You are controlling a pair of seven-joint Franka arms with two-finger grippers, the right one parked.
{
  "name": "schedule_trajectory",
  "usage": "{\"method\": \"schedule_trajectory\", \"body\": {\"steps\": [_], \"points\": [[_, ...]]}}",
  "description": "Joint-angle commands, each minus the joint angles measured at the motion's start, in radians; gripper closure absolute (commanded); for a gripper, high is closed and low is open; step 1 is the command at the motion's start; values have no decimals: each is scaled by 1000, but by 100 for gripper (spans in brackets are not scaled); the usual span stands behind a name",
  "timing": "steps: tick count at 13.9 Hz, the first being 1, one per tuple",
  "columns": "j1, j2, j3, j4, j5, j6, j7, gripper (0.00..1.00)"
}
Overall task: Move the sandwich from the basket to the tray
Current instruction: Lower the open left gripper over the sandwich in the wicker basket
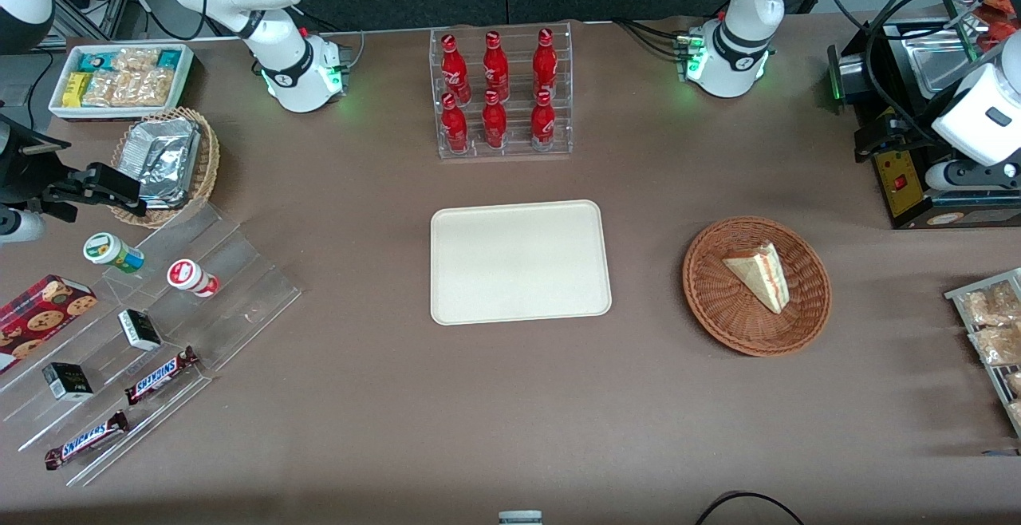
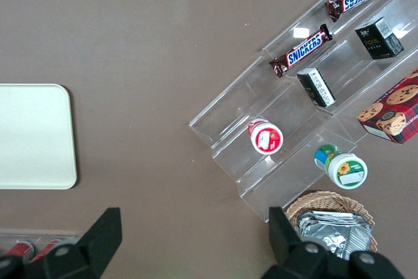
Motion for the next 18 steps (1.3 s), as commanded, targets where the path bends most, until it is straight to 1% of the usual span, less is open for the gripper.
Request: {"method": "schedule_trajectory", "body": {"steps": [1,6,7,8,9,12,14,18], "points": [[15,9,-22,24,-1,-26,0,0],[14,14,-42,18,7,-14,-37,0],[14,31,-42,18,7,-9,-39,0],[14,48,-42,15,10,3,-56,0],[15,60,-42,1,10,25,-109,0],[17,57,-38,-100,11,147,-192,0],[17,60,-38,-178,13,241,-299,0],[24,52,-37,-405,17,544,-552,0]]}}
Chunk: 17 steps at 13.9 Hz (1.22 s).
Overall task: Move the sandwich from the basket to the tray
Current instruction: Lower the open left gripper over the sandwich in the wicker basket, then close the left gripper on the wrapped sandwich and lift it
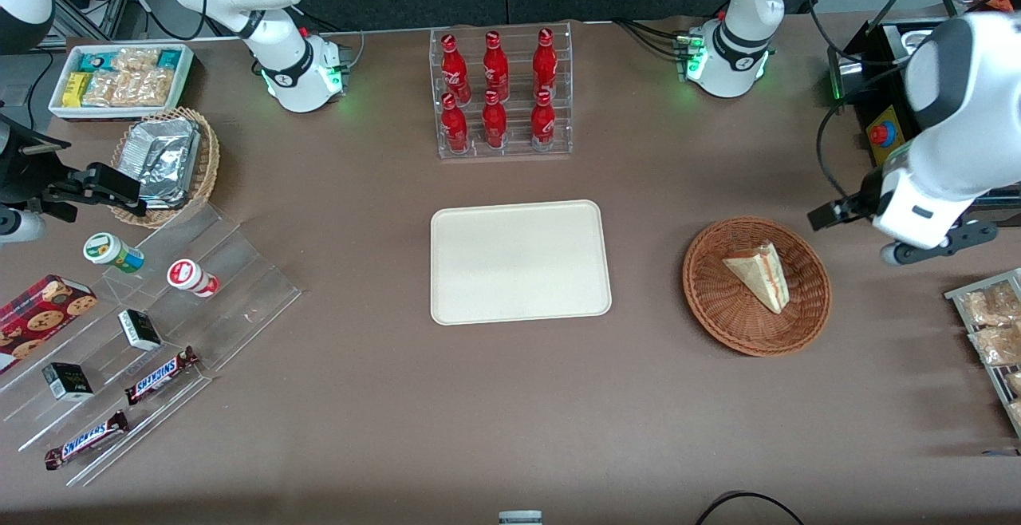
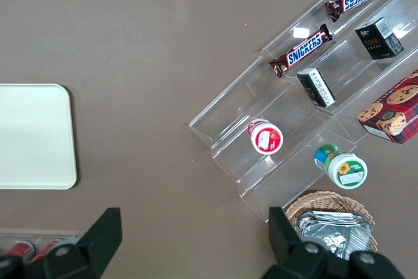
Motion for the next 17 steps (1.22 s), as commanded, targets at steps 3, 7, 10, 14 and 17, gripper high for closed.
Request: {"method": "schedule_trajectory", "body": {"steps": [3,7,10,14,17], "points": [[15,-26,-11,-268,6,322,-250,0],[12,1,-11,-356,4,467,-289,0],[12,49,-11,-410,4,608,-302,0],[12,89,-13,-422,-8,679,-319,0],[6,104,-14,-419,-9,689,-339,0]]}}
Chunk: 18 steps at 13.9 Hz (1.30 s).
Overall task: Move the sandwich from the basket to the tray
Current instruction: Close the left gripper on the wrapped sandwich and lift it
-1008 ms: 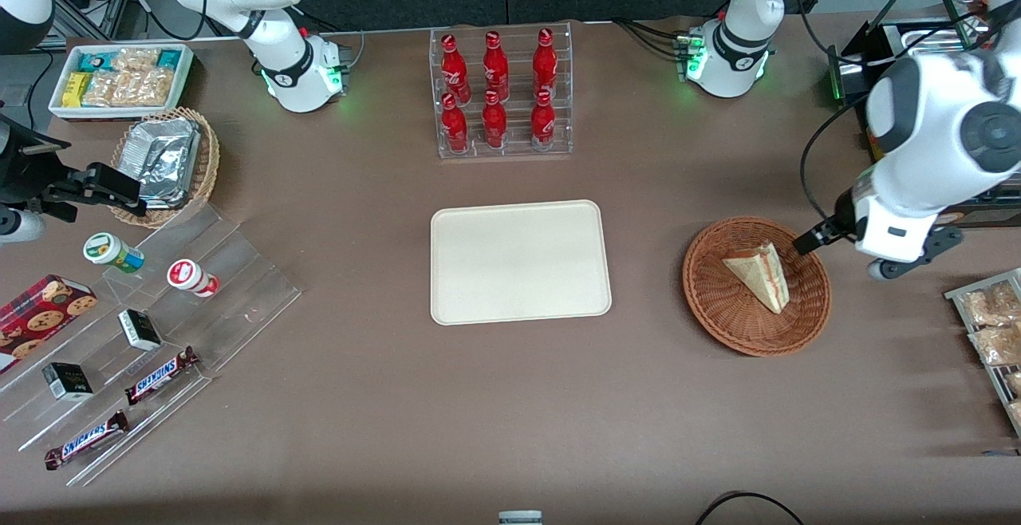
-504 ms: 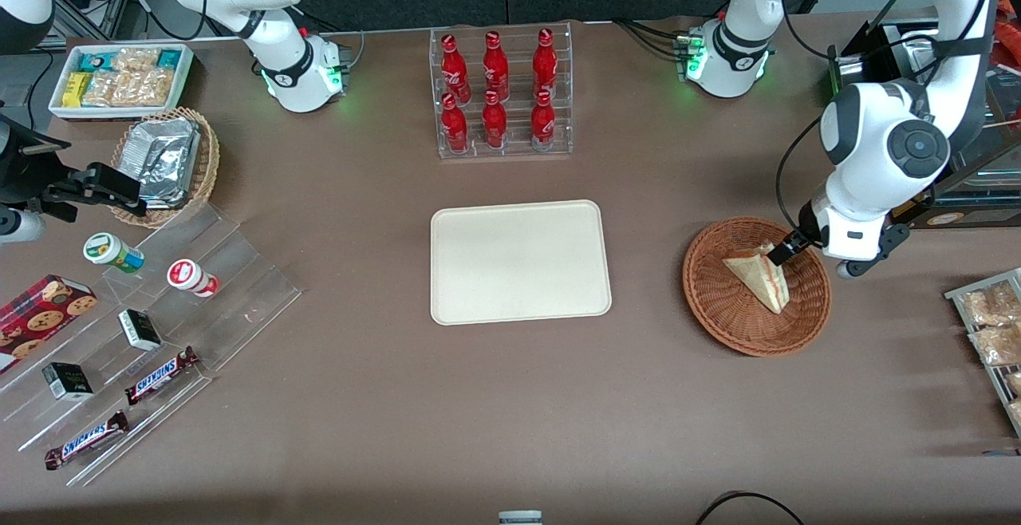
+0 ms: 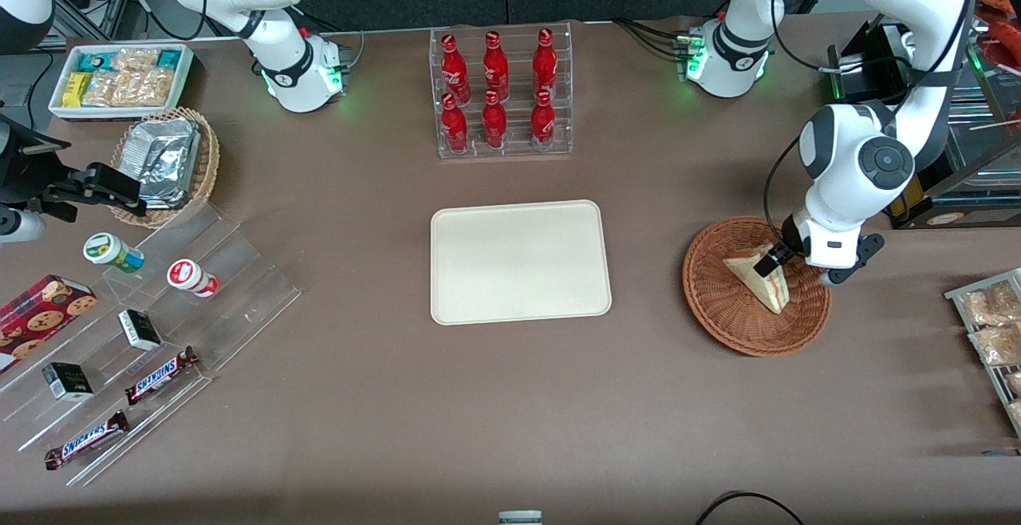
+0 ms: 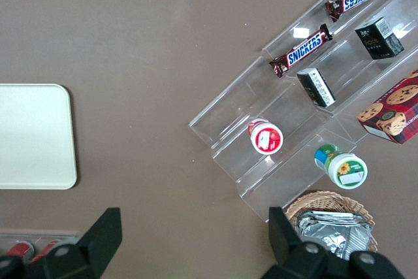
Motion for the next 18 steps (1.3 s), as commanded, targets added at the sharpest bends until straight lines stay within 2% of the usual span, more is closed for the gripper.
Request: {"method": "schedule_trajectory", "body": {"steps": [1,8,9,10,11,13,14,18], "points": [[2,14,-11,-3,-4,39,-29,0],[-22,58,-13,-3,-4,52,-64,1],[-27,61,-13,-3,-4,50,-70,19],[-27,61,-13,-1,-4,46,-88,45],[-27,60,-13,0,-4,41,-96,64],[-33,49,-13,3,-2,29,-96,90],[-39,43,-13,6,0,15,-95,95],[-41,-1,-13,63,13,-123,-84,94]]}}
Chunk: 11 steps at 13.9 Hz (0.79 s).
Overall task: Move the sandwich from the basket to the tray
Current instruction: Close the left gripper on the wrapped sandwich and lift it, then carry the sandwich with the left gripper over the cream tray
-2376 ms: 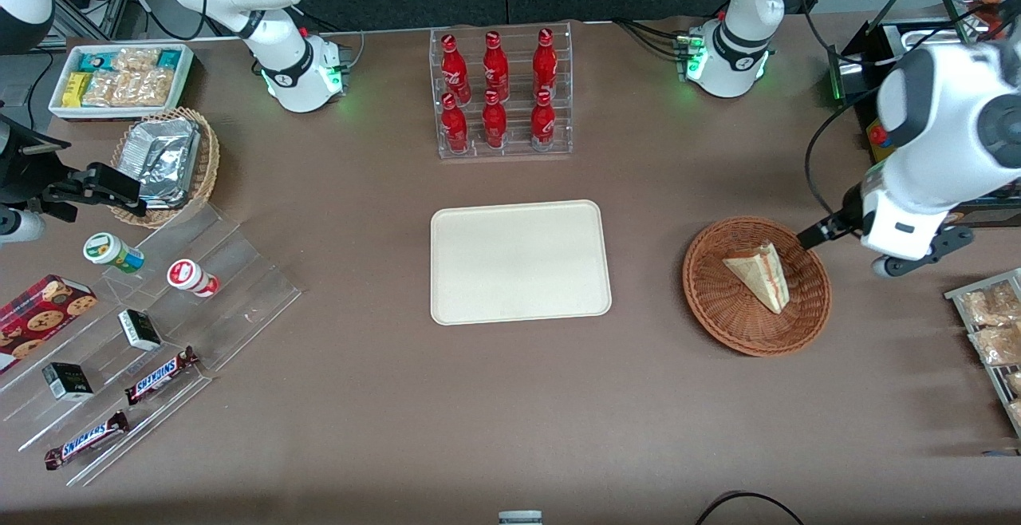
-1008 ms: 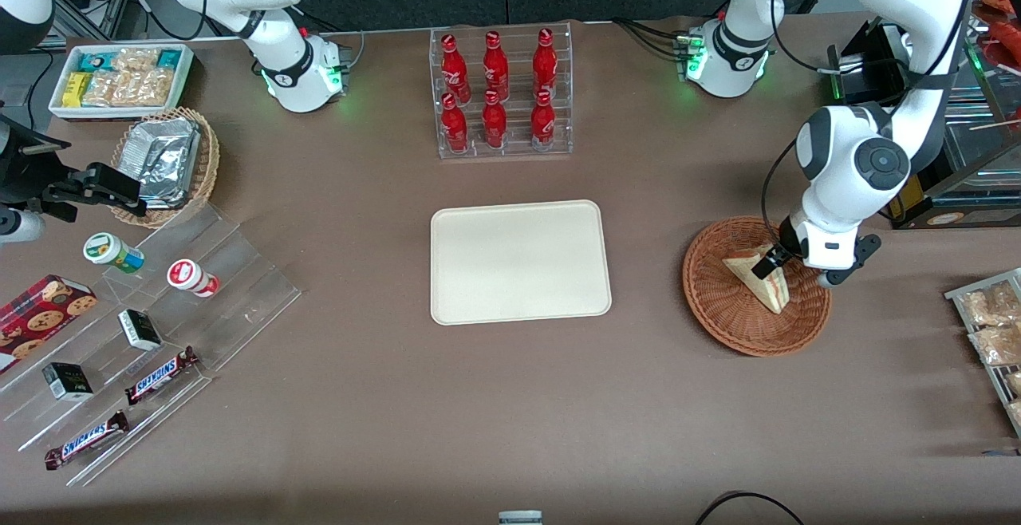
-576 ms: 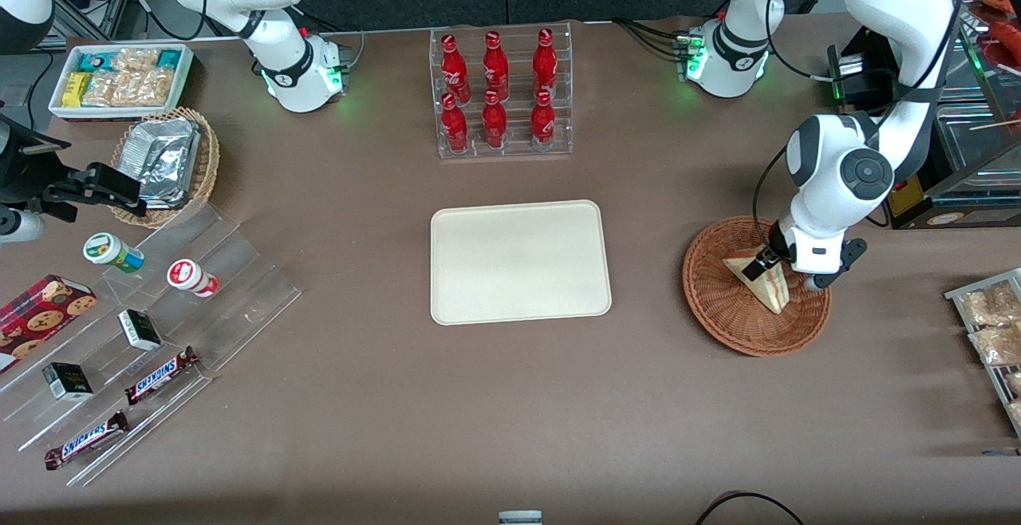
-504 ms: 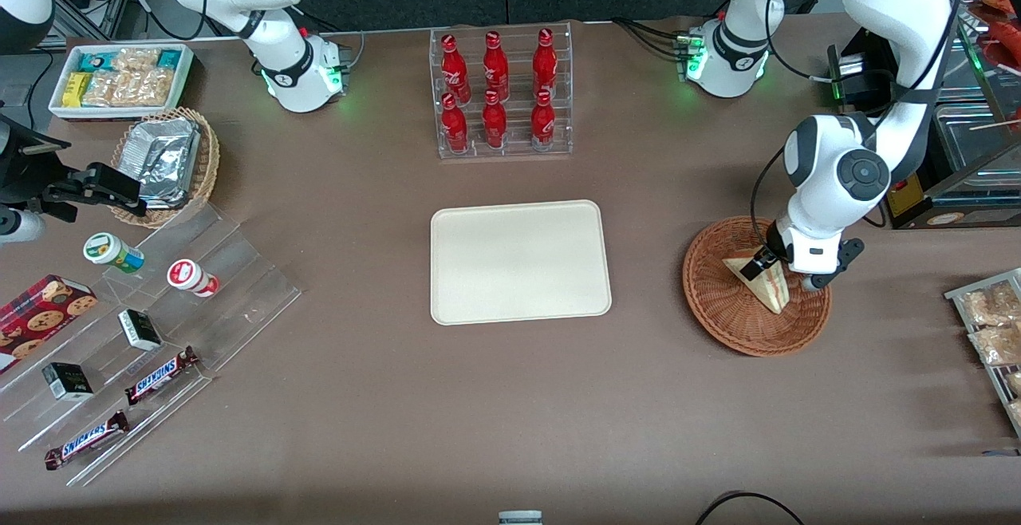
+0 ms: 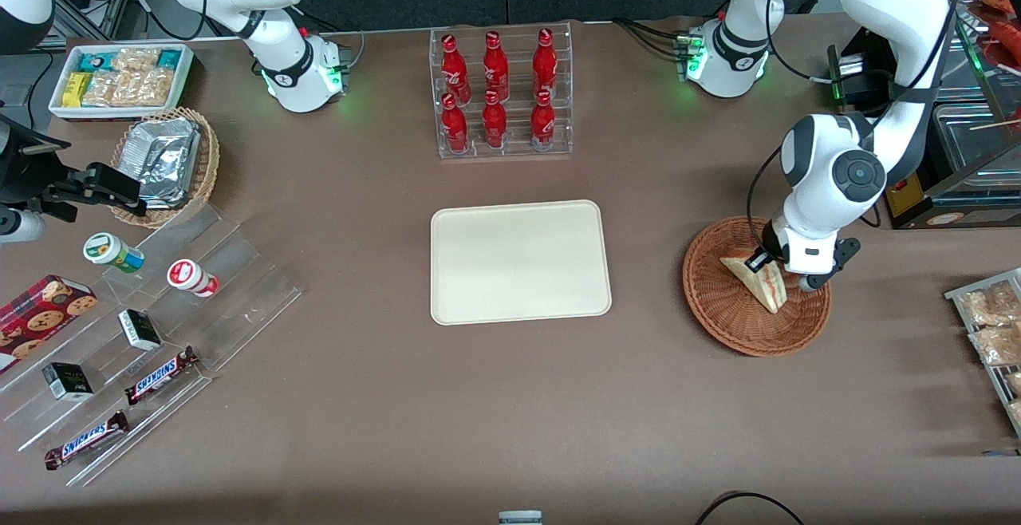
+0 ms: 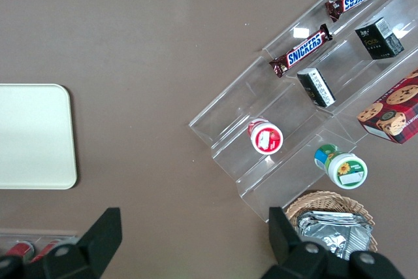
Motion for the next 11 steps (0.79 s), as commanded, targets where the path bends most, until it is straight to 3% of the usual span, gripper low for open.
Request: {"method": "schedule_trajectory", "body": {"steps": [1,5,11], "points": [[-12,-59,1,63,13,-143,-11,94],[-102,-56,-1,322,13,-484,-14,94],[-305,4,-1,514,9,-613,-35,93]]}}
